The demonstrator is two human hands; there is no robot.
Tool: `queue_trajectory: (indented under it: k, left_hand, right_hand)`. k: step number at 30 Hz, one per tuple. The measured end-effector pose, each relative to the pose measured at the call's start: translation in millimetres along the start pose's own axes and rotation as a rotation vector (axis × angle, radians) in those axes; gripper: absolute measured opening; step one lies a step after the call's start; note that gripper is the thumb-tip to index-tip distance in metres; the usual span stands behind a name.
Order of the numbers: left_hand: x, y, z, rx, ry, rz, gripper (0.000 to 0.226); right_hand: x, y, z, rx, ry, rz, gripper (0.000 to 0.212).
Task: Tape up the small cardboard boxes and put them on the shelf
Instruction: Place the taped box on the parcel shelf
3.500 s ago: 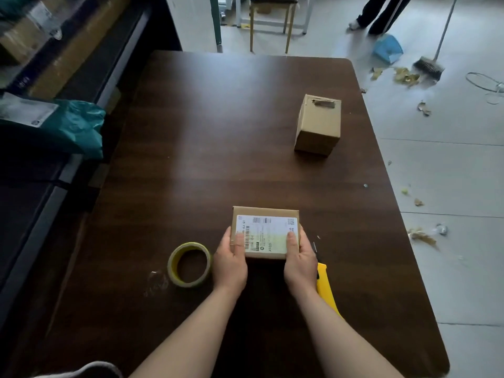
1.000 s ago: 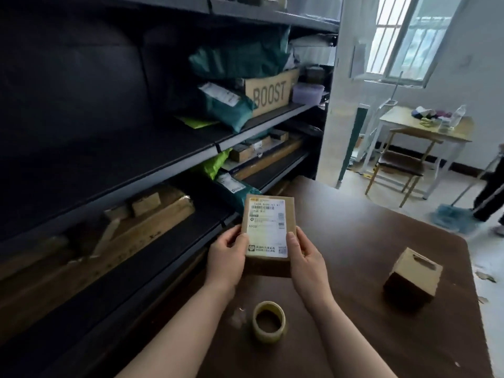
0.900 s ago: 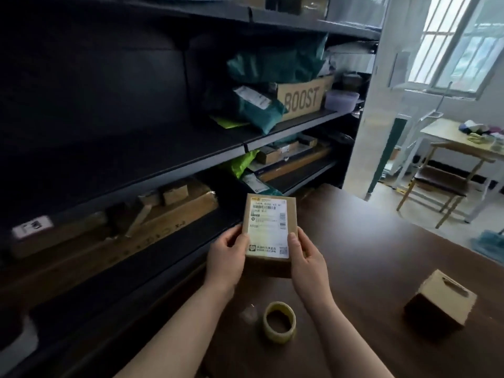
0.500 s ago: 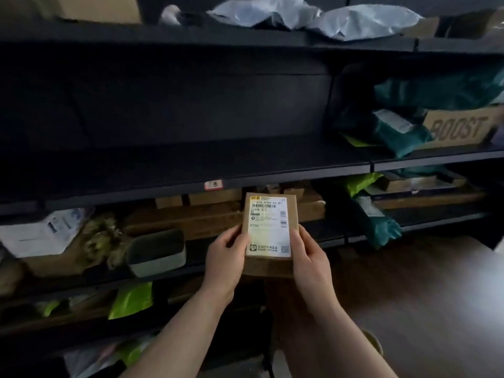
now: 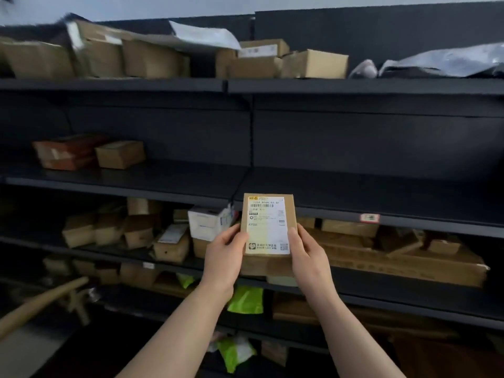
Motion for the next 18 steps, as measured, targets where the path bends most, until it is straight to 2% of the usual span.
queue_trajectory:
  k: [5,9,13,18]
  left_hand:
    - [15.2,-32.6,-96.2,0.095,-0.014,0.006,0.015]
    - [19.0,-63.4,-154.0,0.157,-0.020,-0.029,0.027]
    - [25.8,-100.5,-187.9,0.185,-0.002,-0.059,0.033]
    - [39.4,-159.9,-210.8,0.261,0.070,-0.073,0.032]
  right_hand:
    - [-27.2,-10.4,101.8,-0.117,0.011,-0.055,0.016]
    - [-39.5,-21.8,164.8,-0.188,-0.002,-0.052,0.034]
    - [-48.1,-50.8,213.6,-0.236,0.028,-0.061,0.040]
    - [-55.6,-111.1,263.5,-0.274,0.100,-0.106,0.058]
Point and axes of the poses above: each hand's wrist, its own y-axis away from the middle knuckle, its own z-axis out of the palm, x = y × z, the point moved 5 cm from there along -y, towards the middle knuckle
